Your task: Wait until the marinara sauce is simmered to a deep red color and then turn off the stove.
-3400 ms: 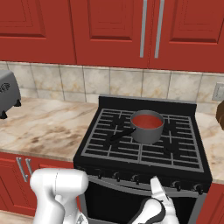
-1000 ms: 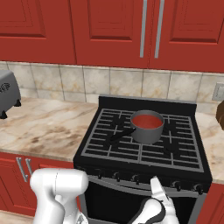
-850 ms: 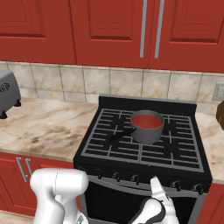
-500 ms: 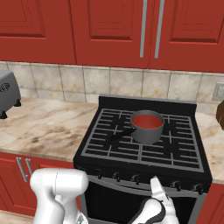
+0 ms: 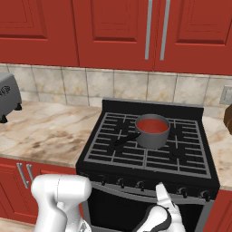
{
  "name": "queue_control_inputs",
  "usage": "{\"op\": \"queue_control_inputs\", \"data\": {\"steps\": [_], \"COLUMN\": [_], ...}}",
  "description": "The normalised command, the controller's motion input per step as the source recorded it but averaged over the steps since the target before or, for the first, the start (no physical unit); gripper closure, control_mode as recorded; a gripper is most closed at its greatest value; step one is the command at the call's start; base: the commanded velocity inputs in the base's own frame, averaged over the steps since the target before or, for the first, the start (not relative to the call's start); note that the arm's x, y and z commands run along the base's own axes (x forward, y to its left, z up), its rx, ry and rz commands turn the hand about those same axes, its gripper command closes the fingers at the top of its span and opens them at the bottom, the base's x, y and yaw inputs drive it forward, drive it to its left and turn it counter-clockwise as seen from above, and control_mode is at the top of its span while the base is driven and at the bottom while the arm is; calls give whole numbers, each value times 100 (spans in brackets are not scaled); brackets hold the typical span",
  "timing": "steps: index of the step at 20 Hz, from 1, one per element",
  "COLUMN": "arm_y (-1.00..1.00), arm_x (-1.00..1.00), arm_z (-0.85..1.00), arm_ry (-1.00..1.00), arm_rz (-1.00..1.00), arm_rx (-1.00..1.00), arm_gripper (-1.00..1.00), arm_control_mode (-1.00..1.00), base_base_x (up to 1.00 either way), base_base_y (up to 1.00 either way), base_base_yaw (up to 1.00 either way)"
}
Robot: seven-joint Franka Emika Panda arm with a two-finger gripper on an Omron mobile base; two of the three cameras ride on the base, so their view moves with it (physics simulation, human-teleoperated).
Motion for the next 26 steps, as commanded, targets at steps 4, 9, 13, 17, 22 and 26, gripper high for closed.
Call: {"op": "queue_control_inputs", "data": {"steps": [4, 9, 13, 17, 22, 26], "arm_y": [0, 0, 0, 0, 0, 0], "arm_x": [0, 0, 0, 0, 0, 0], "arm_z": [0, 0, 0, 0, 0, 0], "arm_ry": [0, 0, 0, 0, 0, 0], "arm_rz": [0, 0, 0, 0, 0, 0], "arm_rx": [0, 0, 0, 0, 0, 0], "arm_gripper": [-100, -100, -100, -100, -100, -100], "arm_control_mode": [-100, -100, -100, -100, -100, -100], "base_base_x": [0, 0, 0, 0, 0, 0], "base_base_y": [0, 0, 0, 0, 0, 0], "base_base_yaw": [0, 0, 0, 0, 0, 0]}}
